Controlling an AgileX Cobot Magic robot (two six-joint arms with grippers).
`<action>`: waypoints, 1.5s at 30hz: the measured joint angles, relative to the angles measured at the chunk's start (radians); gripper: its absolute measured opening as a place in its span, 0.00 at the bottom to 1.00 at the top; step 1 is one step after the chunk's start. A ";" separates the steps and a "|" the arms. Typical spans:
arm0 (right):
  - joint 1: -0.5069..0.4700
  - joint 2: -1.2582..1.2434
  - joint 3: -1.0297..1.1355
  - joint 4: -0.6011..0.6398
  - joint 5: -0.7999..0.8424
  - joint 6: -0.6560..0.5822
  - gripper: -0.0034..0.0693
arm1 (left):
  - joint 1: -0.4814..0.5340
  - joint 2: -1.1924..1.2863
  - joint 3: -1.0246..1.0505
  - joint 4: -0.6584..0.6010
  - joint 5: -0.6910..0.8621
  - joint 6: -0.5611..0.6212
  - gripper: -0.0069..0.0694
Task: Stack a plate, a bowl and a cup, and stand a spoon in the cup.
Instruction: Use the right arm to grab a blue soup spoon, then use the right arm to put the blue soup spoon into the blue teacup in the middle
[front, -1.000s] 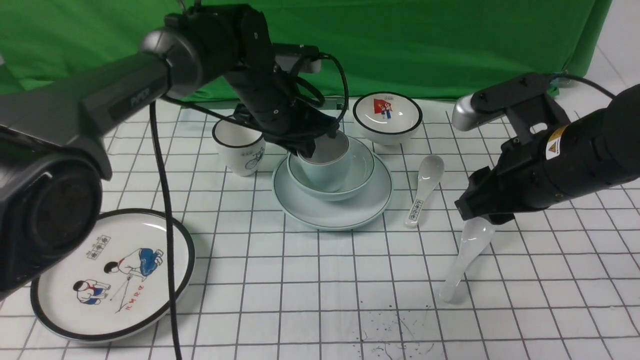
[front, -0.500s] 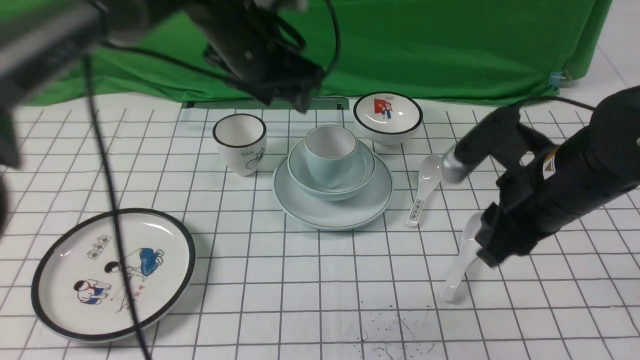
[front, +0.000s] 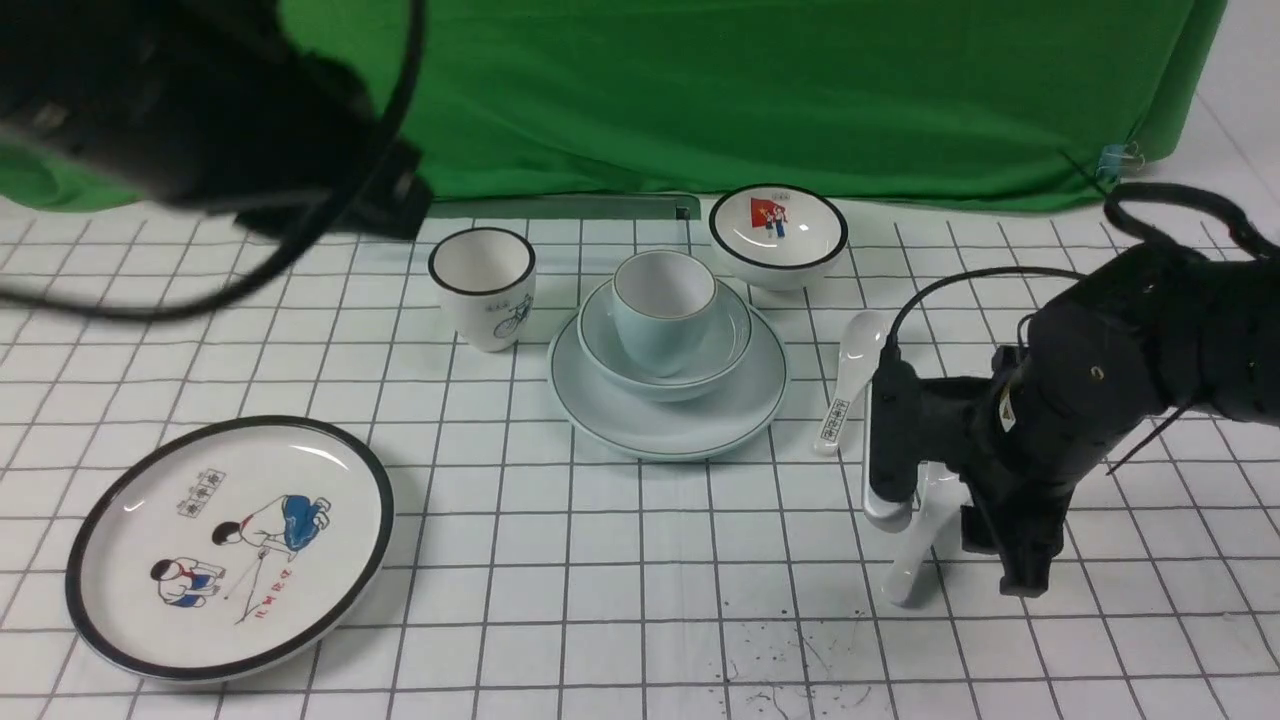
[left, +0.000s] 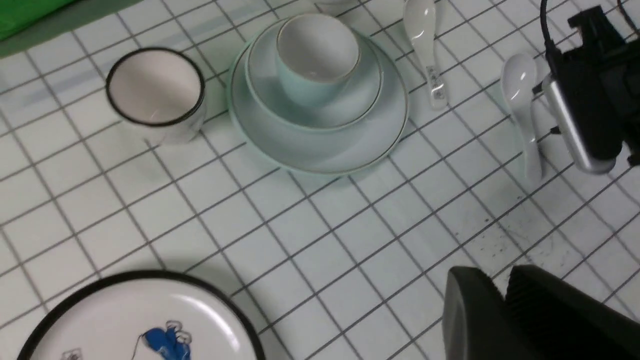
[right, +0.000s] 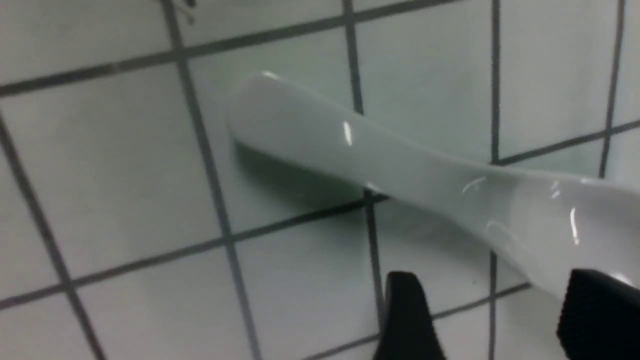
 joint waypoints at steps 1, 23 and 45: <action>0.001 0.010 0.000 -0.002 -0.008 -0.029 0.66 | 0.000 -0.057 0.072 0.016 -0.031 0.000 0.15; 0.079 0.062 -0.003 0.062 -0.112 -0.284 0.19 | 0.001 -0.288 0.505 0.066 -0.194 0.014 0.15; 0.080 0.037 -0.419 1.014 -0.274 0.083 0.16 | 0.001 -0.235 0.505 0.082 -0.387 0.010 0.17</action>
